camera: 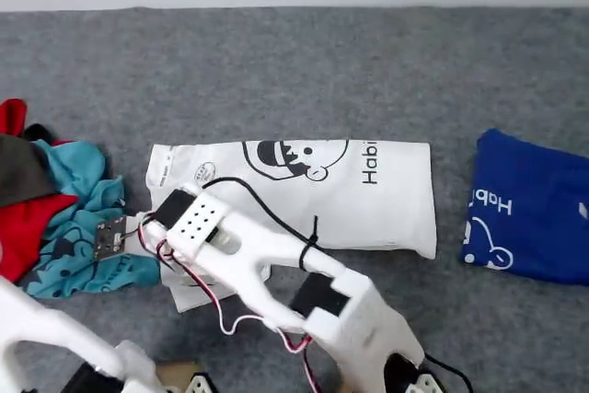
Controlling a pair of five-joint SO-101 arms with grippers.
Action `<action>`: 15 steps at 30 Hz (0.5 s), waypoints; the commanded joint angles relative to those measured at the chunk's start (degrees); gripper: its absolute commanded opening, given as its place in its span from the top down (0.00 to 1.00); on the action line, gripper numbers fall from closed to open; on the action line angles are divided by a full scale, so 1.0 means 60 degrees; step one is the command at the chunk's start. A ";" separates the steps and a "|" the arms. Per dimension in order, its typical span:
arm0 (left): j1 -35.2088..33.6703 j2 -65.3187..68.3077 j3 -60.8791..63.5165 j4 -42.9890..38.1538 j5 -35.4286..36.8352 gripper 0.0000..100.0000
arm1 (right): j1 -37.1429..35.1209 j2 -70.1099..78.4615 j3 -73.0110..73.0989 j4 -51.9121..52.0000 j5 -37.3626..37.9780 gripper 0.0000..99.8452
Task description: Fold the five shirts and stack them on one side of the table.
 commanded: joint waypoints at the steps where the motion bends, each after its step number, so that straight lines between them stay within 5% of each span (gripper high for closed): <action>1: 0.0029 -0.0308 -0.0022 -0.0205 0.0059 1.00 | -0.0022 0.0139 -0.1128 0.0125 -0.0088 0.88; 5: 0.0029 -0.0308 -0.0022 -0.0205 0.0059 1.00 | 0.0051 0.0286 -0.2168 0.0769 -0.0088 0.99; 15: 0.0044 -0.0308 -0.0007 -0.0205 0.0059 1.00 | 0.1282 0.0344 -0.3297 0.0828 -0.0059 0.99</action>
